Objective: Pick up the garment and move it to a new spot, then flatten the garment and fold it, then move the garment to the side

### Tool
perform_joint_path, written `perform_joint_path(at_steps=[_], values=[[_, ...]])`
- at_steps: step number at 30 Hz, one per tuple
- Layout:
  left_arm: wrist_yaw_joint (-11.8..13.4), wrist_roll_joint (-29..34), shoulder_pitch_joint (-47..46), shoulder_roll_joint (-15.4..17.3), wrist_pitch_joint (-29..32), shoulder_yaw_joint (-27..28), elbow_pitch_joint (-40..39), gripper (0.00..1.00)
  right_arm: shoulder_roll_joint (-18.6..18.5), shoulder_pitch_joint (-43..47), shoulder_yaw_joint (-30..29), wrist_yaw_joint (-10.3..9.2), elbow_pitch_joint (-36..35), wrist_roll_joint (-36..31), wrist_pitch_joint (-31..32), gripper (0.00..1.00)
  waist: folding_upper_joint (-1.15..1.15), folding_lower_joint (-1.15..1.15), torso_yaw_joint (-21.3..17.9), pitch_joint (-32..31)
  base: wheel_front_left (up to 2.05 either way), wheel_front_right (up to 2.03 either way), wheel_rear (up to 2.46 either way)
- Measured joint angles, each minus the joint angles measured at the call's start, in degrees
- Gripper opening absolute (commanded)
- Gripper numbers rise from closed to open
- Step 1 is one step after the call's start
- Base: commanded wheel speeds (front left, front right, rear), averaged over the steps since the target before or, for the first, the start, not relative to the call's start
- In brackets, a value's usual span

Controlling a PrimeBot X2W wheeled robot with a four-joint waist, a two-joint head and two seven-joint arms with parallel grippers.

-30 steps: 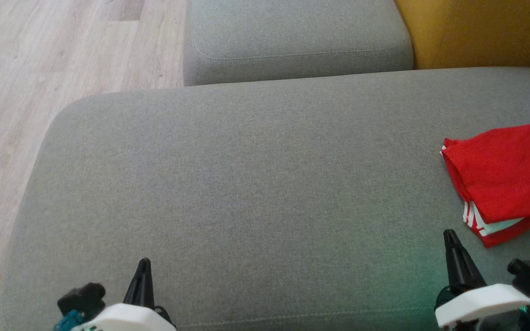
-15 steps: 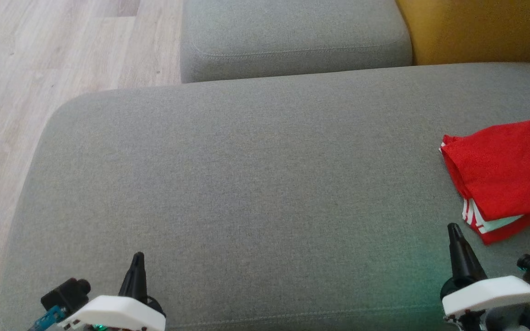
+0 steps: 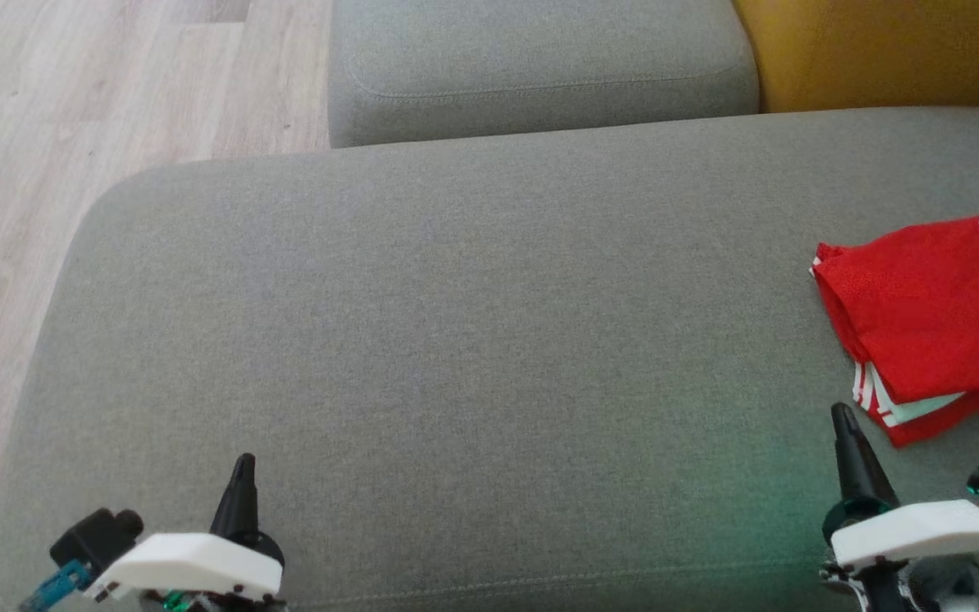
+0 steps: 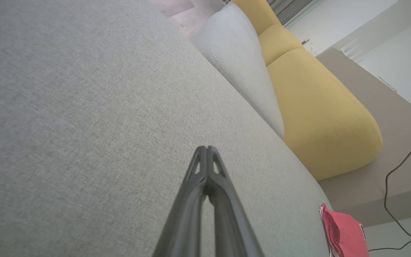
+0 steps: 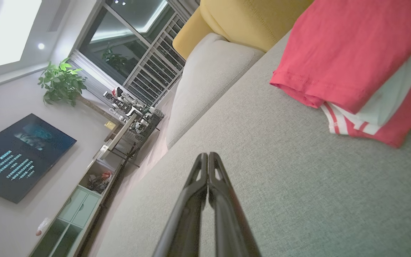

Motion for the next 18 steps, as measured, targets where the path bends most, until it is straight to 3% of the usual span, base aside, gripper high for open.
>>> perform_joint_path(at_steps=[18], values=[[-2.50, -12.77, -2.16, 0.00, 2.96, 3.14, 0.73, 0.00, 0.00, -1.27, -0.63, 0.00, 0.66, 13.15, 3.11, 0.00, 0.00, 0.00, -0.45, 0.83, 0.00, 0.00, 0.00]])
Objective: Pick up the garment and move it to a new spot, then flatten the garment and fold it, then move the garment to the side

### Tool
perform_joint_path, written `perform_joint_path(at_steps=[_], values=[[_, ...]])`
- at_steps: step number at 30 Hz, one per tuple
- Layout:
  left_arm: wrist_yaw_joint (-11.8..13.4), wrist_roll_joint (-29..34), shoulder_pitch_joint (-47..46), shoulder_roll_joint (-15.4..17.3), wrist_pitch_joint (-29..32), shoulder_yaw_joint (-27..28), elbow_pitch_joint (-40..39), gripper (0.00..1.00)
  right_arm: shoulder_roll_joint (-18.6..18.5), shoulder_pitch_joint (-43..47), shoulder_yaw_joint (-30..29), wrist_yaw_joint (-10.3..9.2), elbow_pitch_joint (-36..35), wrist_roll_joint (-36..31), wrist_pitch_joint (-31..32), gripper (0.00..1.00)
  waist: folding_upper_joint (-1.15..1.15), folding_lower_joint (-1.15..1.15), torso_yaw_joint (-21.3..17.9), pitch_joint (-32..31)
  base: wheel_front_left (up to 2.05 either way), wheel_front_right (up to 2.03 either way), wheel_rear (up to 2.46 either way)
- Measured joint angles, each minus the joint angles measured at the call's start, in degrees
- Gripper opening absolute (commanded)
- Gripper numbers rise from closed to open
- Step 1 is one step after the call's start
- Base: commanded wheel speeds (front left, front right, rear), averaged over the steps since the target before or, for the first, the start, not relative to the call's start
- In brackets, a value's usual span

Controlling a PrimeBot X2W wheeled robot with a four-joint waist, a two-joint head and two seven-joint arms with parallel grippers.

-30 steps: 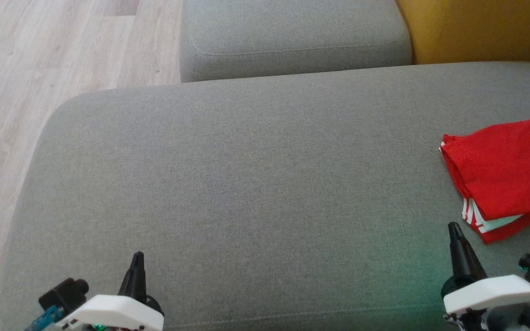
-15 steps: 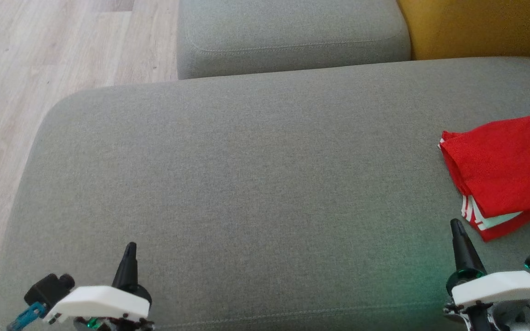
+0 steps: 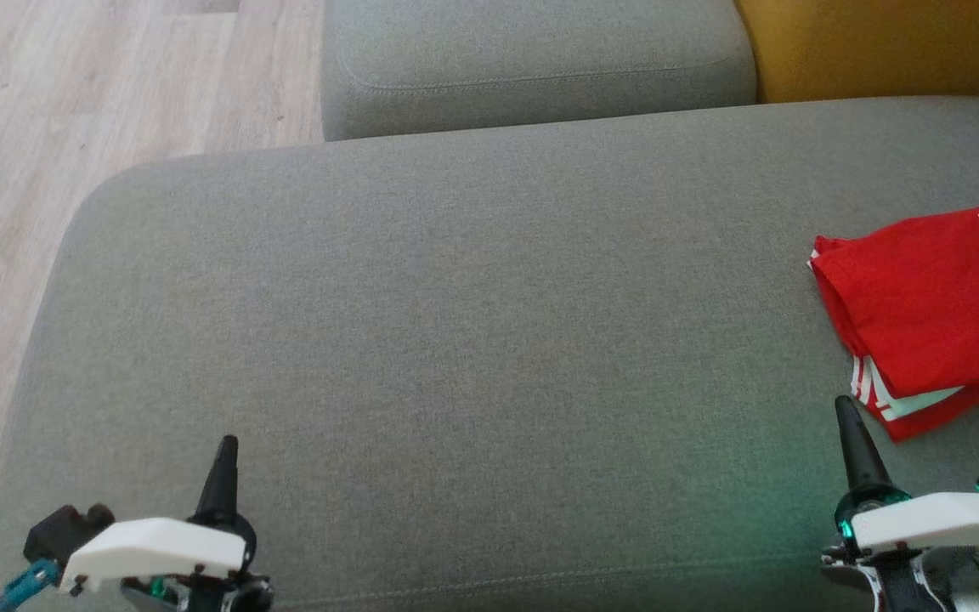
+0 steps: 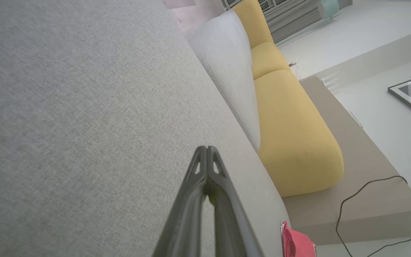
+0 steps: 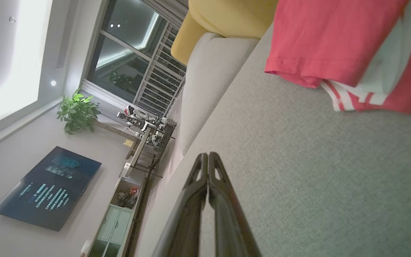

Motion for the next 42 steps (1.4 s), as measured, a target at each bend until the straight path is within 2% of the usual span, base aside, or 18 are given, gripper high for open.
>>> perform_joint_path(at_steps=[42], values=[[-5.08, -27.16, -5.09, -0.18, 6.61, 6.77, 1.34, 0.00, -0.01, -4.16, -1.35, -0.01, 1.64, 28.25, 6.47, 0.00, 0.00, 0.00, -0.96, 1.80, 0.00, 0.00, 0.00]])
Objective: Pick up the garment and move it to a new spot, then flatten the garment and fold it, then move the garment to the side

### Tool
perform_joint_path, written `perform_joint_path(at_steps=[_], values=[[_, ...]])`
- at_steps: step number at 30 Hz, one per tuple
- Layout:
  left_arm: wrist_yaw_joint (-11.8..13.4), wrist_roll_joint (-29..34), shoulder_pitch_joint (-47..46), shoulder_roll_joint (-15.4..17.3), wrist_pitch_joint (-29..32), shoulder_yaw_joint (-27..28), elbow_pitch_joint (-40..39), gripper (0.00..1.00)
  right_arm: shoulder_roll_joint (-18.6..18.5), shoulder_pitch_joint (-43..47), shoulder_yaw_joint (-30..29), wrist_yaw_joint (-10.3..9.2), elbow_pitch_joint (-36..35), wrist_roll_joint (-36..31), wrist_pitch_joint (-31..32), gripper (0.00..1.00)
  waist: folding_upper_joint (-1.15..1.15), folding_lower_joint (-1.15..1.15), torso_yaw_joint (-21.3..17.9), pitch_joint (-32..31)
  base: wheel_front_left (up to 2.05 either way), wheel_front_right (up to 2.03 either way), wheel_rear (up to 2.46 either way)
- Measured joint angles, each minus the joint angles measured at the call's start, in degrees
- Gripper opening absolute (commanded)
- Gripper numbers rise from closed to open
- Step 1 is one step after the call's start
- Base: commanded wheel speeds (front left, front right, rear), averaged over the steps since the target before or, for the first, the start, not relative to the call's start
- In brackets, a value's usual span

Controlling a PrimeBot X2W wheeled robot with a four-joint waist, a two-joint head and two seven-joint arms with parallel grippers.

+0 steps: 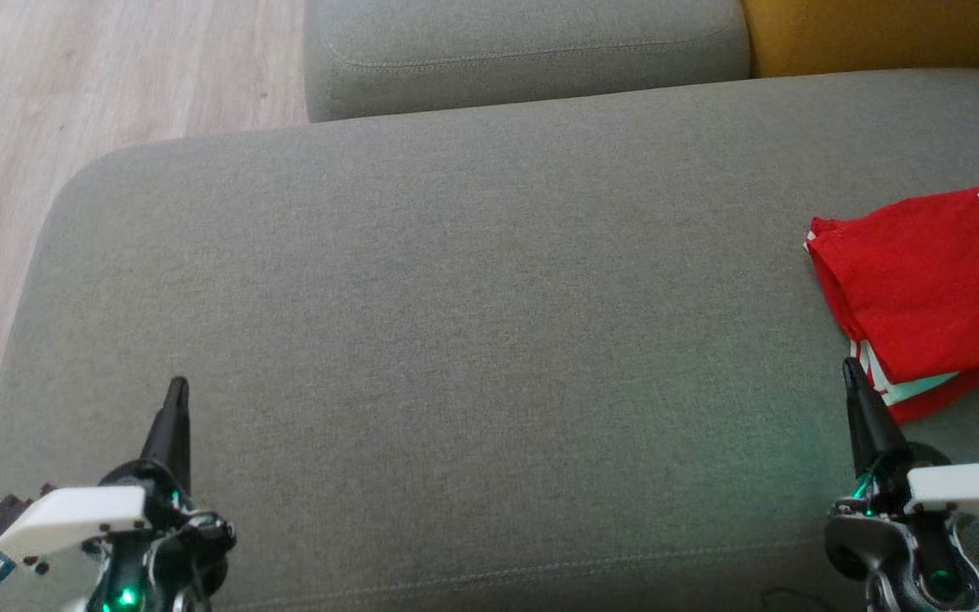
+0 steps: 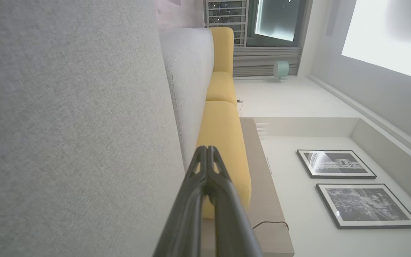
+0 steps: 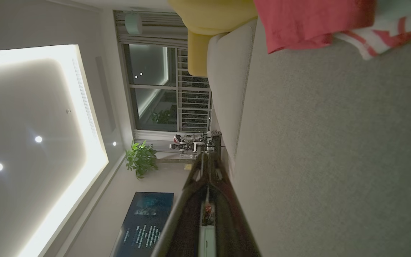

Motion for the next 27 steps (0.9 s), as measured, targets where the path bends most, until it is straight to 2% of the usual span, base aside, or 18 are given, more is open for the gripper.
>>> perform_joint_path(at_steps=[4, 27], values=[[-0.44, -2.05, -0.62, -0.02, 0.48, 0.86, 0.02, 0.00, 0.00, -0.55, -0.08, 0.00, 0.00, 2.22, 0.52, 0.00, 0.00, 0.00, -0.06, 0.11, 0.00, 0.00, 0.00], [-0.44, -2.07, -0.67, -0.18, 0.76, 1.20, 0.04, 0.00, -0.01, -0.55, -0.11, 0.00, 0.03, 2.26, 0.52, 0.00, 0.00, 0.00, -0.06, 0.10, 0.00, 0.00, 0.00]])
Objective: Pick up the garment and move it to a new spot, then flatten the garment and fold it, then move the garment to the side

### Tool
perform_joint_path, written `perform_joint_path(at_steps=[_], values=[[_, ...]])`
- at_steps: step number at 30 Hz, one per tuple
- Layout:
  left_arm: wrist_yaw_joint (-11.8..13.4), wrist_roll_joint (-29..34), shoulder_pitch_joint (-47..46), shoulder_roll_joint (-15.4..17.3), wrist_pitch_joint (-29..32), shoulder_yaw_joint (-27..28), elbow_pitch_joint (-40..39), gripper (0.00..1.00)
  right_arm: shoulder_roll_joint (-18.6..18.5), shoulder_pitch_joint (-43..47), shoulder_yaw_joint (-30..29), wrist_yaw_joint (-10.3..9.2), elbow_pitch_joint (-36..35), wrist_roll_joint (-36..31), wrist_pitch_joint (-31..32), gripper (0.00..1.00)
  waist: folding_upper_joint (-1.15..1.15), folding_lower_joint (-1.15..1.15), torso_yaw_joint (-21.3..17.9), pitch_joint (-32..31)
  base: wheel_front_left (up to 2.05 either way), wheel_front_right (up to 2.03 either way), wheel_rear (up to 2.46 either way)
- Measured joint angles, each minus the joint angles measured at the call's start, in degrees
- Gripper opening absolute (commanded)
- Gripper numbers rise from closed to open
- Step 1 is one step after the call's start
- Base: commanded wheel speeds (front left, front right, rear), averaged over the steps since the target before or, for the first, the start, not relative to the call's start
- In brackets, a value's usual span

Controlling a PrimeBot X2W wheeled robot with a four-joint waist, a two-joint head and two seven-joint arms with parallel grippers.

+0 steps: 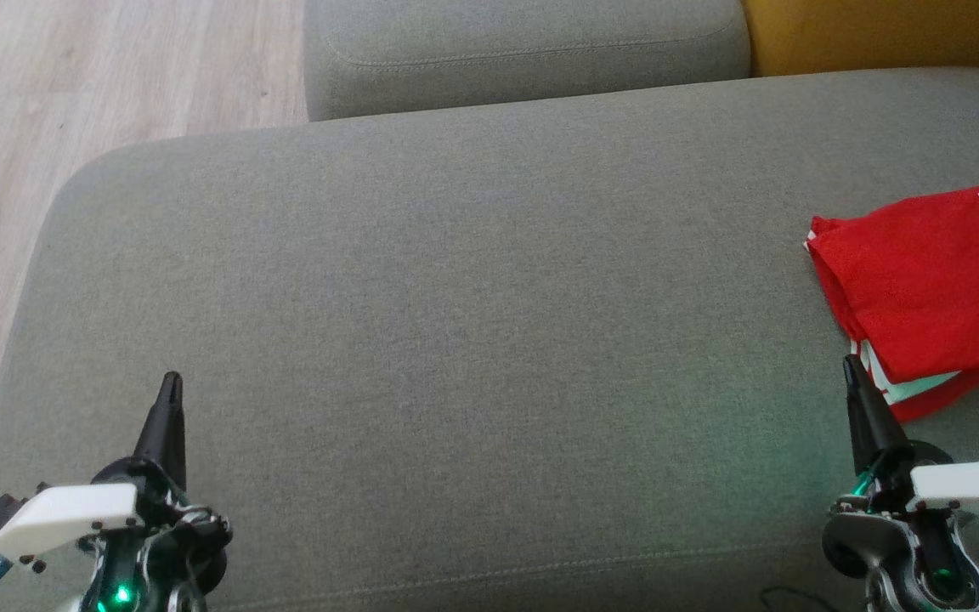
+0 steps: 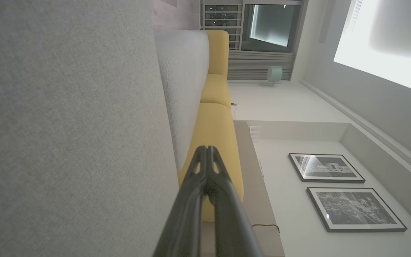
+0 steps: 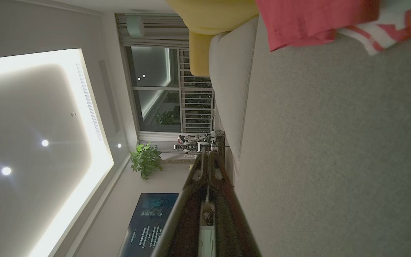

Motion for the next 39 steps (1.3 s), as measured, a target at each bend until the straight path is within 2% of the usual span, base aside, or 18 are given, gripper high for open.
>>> perform_joint_path(at_steps=[39], values=[[0.00, 0.19, -0.01, -0.35, 0.66, 0.69, 0.02, 0.00, 0.00, 0.00, 0.00, 0.00, 0.01, 0.00, 0.00, 0.00, 0.00, 0.00, 0.00, 0.00, 0.00, 0.00, 0.00]])
